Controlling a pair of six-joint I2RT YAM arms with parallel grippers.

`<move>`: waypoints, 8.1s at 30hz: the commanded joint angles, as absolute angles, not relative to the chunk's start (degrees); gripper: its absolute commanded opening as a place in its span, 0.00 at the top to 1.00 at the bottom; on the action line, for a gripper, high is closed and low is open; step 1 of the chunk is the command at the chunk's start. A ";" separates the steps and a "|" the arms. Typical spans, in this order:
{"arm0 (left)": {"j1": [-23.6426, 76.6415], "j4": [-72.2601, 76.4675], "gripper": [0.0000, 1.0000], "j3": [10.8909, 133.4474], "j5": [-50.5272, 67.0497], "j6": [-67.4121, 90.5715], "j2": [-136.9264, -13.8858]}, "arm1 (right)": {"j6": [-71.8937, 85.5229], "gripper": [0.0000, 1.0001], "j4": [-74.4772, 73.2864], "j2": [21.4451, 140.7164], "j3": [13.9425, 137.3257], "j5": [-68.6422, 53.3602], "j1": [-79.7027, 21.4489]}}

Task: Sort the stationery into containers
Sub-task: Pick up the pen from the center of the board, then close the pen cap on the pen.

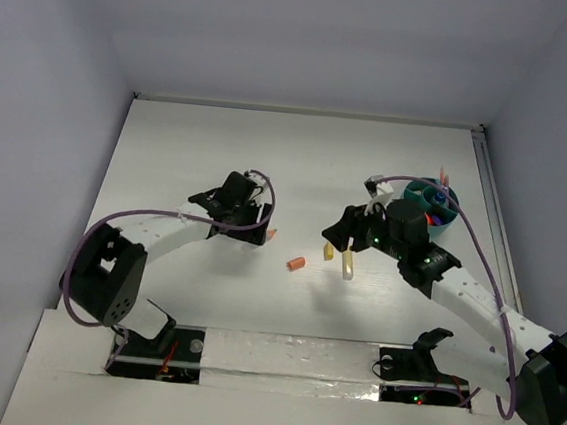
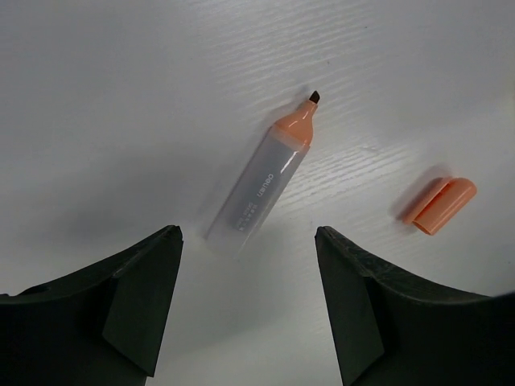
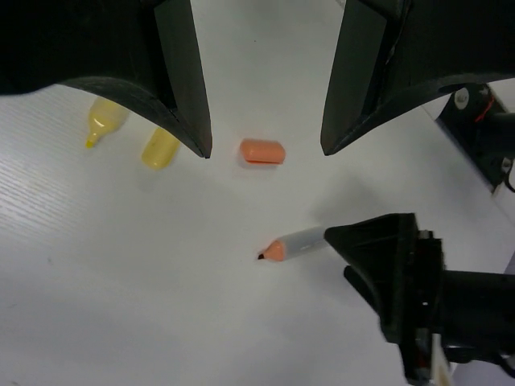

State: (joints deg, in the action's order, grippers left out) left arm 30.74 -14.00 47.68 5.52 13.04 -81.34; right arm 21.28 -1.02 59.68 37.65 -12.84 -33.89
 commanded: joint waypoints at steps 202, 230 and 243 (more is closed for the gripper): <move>26.72 -3.60 1.00 42.01 19.86 15.55 -43.60 | 49.30 1.00 57.99 95.19 60.74 -23.64 -42.10; 26.19 -2.90 1.00 41.75 18.37 16.35 -41.92 | 47.82 1.00 61.35 95.98 57.92 -19.87 -45.97; 25.66 -2.81 1.00 41.66 17.58 16.52 -41.13 | 39.82 1.00 54.67 94.84 56.95 -16.17 -48.60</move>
State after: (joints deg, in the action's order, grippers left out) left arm 26.13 -7.75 41.67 17.74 16.19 -42.33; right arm 44.40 57.58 96.23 57.30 -16.49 -46.50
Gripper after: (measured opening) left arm 0.239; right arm 0.286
